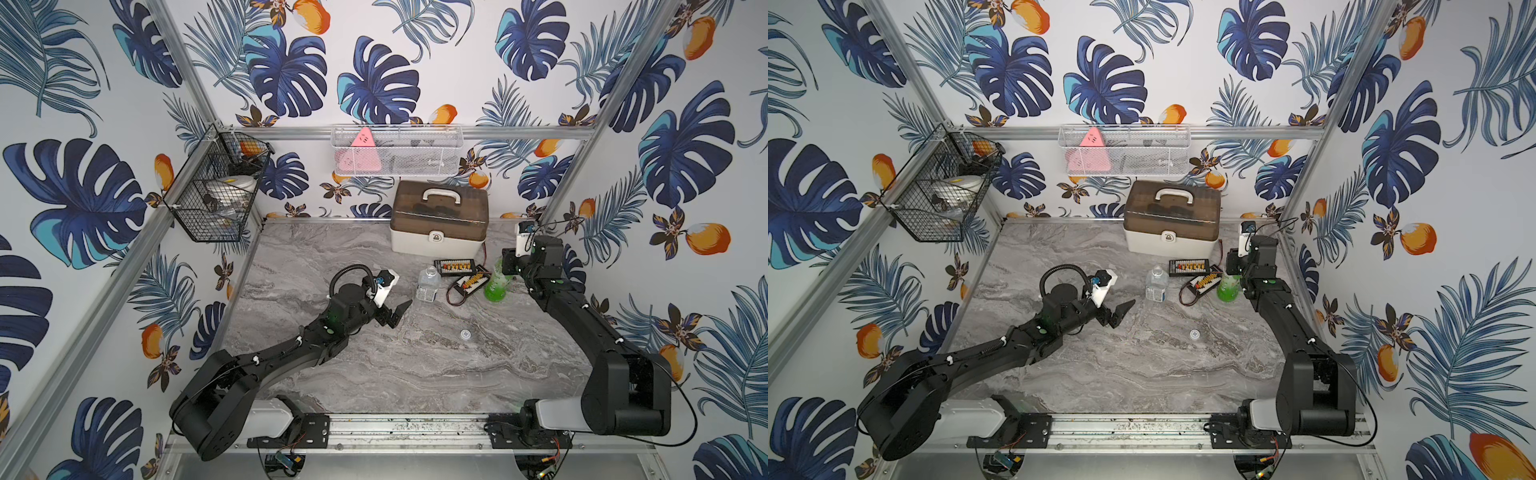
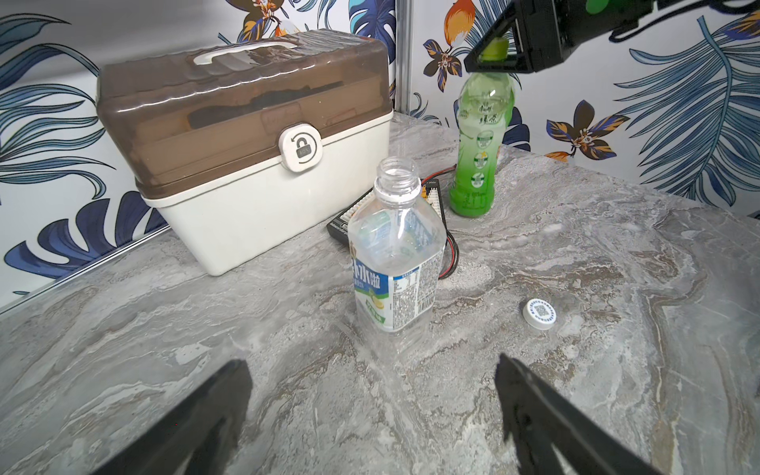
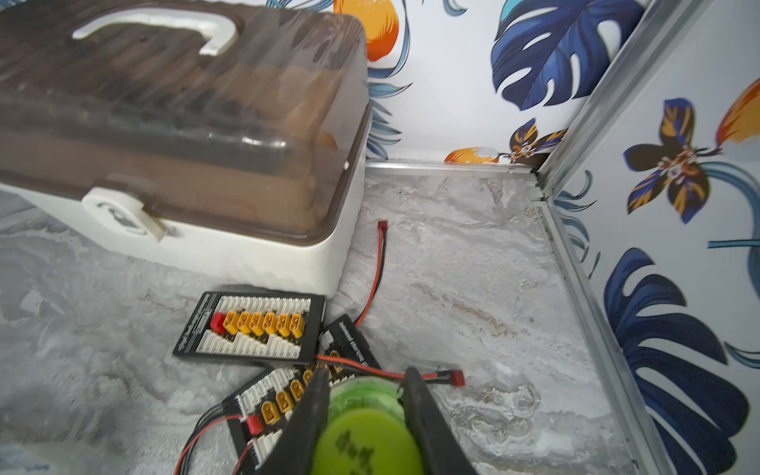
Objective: Screw on the bottle caps
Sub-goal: Place the plastic bottle at the center of the board.
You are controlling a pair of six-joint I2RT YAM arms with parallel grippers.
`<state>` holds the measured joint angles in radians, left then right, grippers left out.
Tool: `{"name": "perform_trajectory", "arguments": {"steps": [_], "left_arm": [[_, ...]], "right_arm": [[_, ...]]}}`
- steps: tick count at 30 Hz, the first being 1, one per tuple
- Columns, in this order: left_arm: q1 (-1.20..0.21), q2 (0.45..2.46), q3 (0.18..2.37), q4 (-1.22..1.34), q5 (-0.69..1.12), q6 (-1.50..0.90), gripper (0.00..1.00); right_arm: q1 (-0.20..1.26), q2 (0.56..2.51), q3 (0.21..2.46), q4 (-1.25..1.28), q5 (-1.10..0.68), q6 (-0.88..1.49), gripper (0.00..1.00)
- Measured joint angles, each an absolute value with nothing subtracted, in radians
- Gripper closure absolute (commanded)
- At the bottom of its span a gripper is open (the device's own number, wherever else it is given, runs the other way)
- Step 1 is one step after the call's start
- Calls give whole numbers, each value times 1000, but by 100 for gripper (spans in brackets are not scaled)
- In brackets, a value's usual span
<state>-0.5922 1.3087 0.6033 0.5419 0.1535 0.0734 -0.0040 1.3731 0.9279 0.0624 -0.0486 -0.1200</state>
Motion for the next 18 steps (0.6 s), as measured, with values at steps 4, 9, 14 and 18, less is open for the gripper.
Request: {"name": "perform_trajectory", "arguments": {"steps": [4, 9, 14, 18], "left_arm": [[-592, 1309, 601, 546, 154, 74, 1], [-592, 1310, 601, 554, 154, 75, 1], [-592, 1308, 595, 561, 154, 77, 1], [-592, 1306, 593, 562, 154, 78, 1]], "right_arm": [[-4, 1342, 892, 87, -97, -122, 82], [10, 1342, 879, 103, -140, -137, 82], [60, 1352, 877, 125, -162, -167, 82], [113, 1356, 885, 122, -157, -183, 82]]}}
